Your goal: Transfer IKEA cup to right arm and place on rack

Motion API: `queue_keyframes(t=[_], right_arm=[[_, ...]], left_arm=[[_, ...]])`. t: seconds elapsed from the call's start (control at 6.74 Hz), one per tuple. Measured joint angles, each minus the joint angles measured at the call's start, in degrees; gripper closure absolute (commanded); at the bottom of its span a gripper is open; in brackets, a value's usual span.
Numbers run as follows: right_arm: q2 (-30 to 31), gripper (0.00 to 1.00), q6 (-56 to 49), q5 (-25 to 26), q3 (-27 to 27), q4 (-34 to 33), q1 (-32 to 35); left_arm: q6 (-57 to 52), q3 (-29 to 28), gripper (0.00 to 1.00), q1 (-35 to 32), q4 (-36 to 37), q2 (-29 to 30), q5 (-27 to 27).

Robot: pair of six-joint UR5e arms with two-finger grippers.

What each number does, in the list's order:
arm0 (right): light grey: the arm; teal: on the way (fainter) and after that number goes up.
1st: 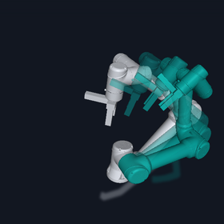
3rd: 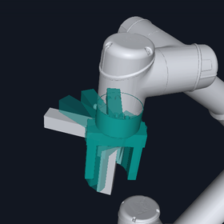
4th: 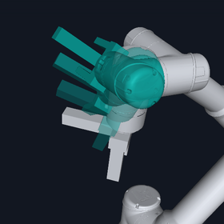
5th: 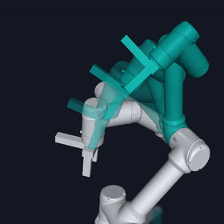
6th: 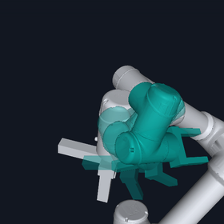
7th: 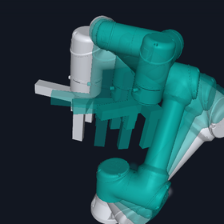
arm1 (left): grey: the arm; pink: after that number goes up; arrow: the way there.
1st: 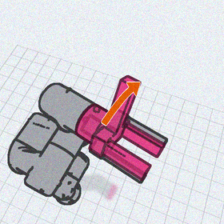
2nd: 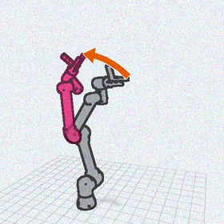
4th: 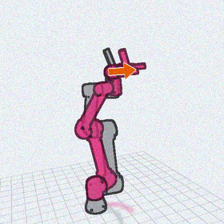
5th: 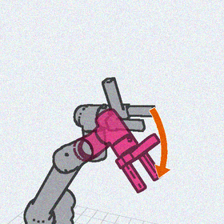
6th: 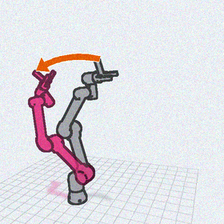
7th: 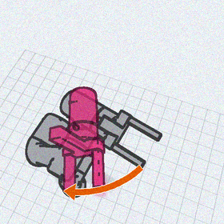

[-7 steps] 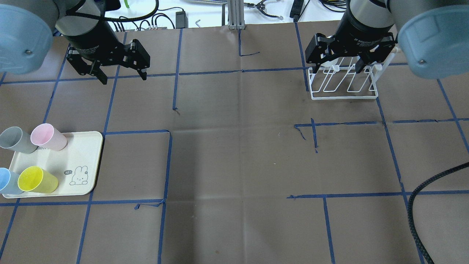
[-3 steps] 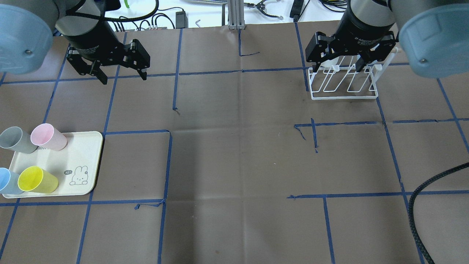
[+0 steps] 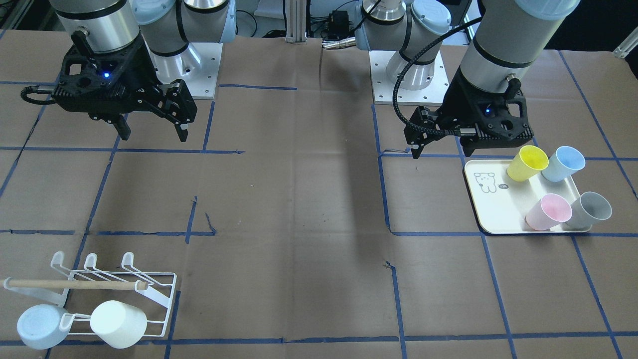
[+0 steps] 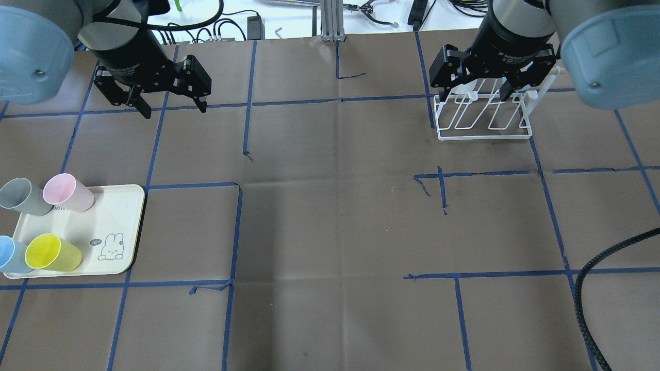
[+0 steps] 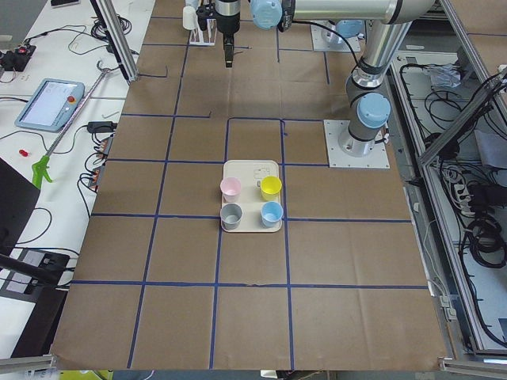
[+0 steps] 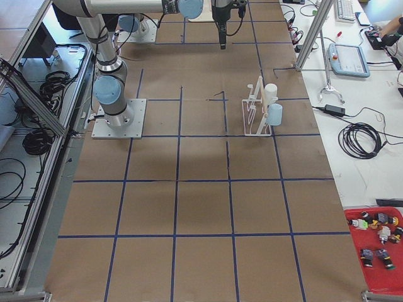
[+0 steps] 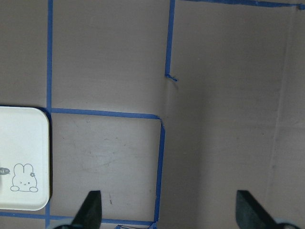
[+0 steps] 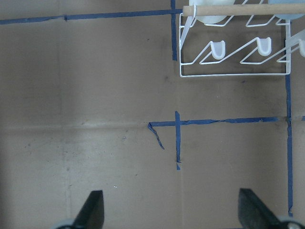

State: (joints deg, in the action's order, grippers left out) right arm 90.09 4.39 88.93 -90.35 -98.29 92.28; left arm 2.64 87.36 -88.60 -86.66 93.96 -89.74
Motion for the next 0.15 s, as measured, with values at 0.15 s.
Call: queue_keyframes(t=[0.15], right_arm=[[0.0,0.00,0.0,0.0,0.0,0.0,0.0]], left_arm=[[0.0,0.0,0.00,0.0,0.0,0.0,0.0]])
